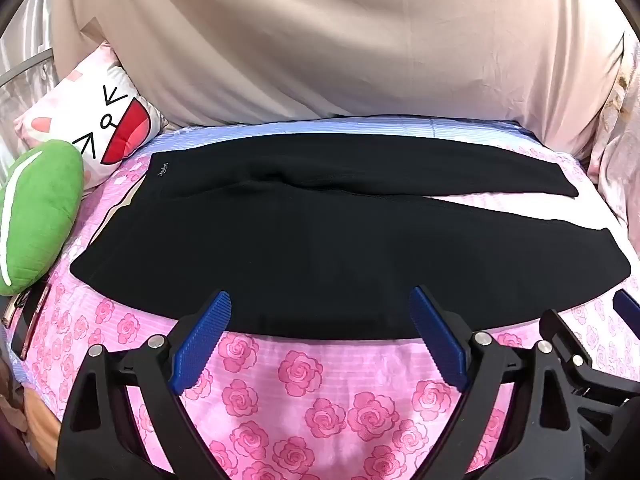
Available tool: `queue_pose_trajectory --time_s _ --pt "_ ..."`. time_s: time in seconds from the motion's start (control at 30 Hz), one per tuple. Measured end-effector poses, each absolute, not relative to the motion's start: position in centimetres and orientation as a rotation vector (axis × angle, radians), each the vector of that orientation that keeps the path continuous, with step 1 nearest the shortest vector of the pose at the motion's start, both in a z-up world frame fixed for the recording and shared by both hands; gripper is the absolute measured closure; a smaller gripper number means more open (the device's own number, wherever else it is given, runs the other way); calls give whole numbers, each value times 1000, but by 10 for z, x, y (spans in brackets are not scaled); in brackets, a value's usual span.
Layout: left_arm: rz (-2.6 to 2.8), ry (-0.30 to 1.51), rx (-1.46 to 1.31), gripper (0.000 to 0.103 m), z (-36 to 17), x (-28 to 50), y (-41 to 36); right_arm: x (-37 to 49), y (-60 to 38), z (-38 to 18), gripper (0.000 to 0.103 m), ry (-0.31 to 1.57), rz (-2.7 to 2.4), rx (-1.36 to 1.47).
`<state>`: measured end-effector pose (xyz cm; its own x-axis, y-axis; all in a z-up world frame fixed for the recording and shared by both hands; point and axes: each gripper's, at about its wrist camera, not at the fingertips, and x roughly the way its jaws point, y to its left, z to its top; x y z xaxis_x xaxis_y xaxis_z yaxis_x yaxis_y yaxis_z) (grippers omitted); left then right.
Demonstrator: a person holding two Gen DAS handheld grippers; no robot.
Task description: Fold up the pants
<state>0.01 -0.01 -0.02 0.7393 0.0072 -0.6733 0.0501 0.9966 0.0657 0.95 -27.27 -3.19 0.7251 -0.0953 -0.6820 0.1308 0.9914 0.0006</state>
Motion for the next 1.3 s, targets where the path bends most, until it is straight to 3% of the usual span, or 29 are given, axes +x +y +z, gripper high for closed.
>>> queue_pose_trajectory --time_s 1.3 --pt "-34 750 96 12 -7 10 -3 20 -272 -32 5 752 -121 50"
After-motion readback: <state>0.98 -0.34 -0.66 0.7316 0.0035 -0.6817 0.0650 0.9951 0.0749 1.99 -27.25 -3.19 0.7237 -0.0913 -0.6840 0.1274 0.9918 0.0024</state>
